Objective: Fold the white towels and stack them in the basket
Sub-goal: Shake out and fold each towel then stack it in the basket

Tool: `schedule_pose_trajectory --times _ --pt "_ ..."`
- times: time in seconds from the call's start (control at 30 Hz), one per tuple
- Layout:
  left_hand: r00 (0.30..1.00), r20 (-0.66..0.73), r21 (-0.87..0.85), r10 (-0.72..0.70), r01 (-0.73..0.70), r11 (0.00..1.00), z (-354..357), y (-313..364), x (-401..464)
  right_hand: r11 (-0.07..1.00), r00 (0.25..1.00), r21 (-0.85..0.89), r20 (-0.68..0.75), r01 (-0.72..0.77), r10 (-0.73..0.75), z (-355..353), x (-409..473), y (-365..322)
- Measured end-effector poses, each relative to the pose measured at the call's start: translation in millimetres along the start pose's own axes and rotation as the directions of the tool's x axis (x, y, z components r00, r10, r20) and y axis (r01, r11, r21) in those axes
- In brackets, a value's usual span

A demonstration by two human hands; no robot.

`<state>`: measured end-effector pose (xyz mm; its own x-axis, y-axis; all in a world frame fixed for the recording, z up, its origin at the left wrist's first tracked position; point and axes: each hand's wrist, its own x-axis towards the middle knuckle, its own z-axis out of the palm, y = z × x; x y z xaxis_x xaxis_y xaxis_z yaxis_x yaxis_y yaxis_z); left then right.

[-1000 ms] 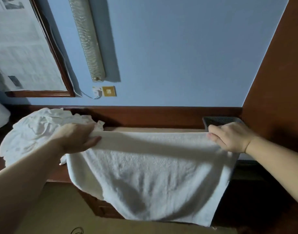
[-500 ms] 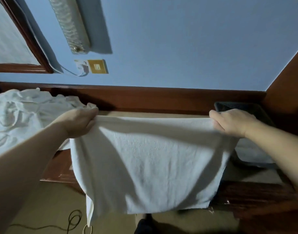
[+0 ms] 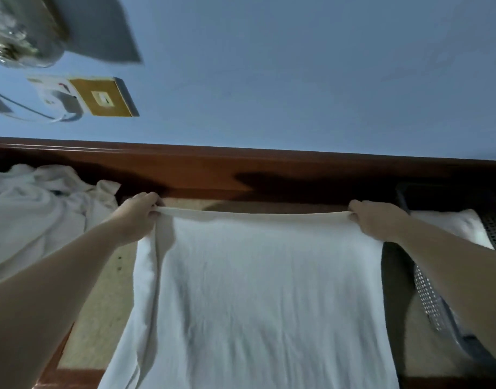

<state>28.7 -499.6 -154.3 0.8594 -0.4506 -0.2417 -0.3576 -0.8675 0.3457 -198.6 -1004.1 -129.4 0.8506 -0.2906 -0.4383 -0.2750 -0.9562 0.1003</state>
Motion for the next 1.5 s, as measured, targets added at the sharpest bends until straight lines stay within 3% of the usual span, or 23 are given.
schedule_pose_trajectory --times 0.07,0.13,0.37,0.57,0.83,1.03,1.13,1.23,1.33,1.4,1.43,1.5 --pt "0.987 -0.036 -0.122 -0.155 0.150 0.981 12 -7 12 0.996 0.997 0.052 0.032 -0.068 0.066 24 27 7" --pt "0.976 -0.037 -0.147 -0.216 0.208 0.967 25 -20 26 0.987 0.991 0.091 0.035 -0.130 0.128 45 48 7" --pt "0.975 0.103 -0.089 -0.196 0.205 0.975 65 -53 95 0.934 0.957 0.208 0.065 -0.291 0.283 87 111 1" --pt "0.969 0.023 -0.057 -0.246 0.247 0.967 83 -73 147 0.824 0.915 0.412 0.070 -0.389 0.397 106 169 8" --pt "0.915 -0.030 -0.111 -0.402 0.397 0.911 98 -77 168 0.551 0.861 0.733 0.092 -0.399 0.501 120 199 23" --pt "0.876 -0.131 -0.164 -0.464 0.443 0.881 99 -66 166 0.480 0.846 0.799 0.065 -0.362 0.530 129 203 30" --pt "0.794 -0.144 -0.083 -0.591 0.586 0.806 99 -50 143 0.460 0.846 0.807 0.089 -0.371 0.526 127 202 31" --pt "0.706 -0.066 -0.076 -0.705 0.701 0.709 97 -31 86 0.442 0.855 0.813 0.127 -0.380 0.503 122 195 32" --pt "0.650 0.087 -0.211 -0.755 0.753 0.624 114 -38 12 0.318 0.855 0.864 0.212 -0.391 0.473 132 193 53" --pt "0.653 0.096 -0.224 -0.751 0.749 0.623 130 -48 -38 0.258 0.845 0.890 0.215 -0.376 0.490 134 191 55" --pt "0.625 0.129 -0.204 -0.770 0.776 0.596 133 -41 -63 0.262 0.827 0.887 0.198 -0.379 0.526 123 178 43" --pt "0.571 0.201 -0.136 -0.796 0.821 0.554 144 -37 -106 0.429 0.805 0.820 0.063 -0.378 0.590 110 153 15"
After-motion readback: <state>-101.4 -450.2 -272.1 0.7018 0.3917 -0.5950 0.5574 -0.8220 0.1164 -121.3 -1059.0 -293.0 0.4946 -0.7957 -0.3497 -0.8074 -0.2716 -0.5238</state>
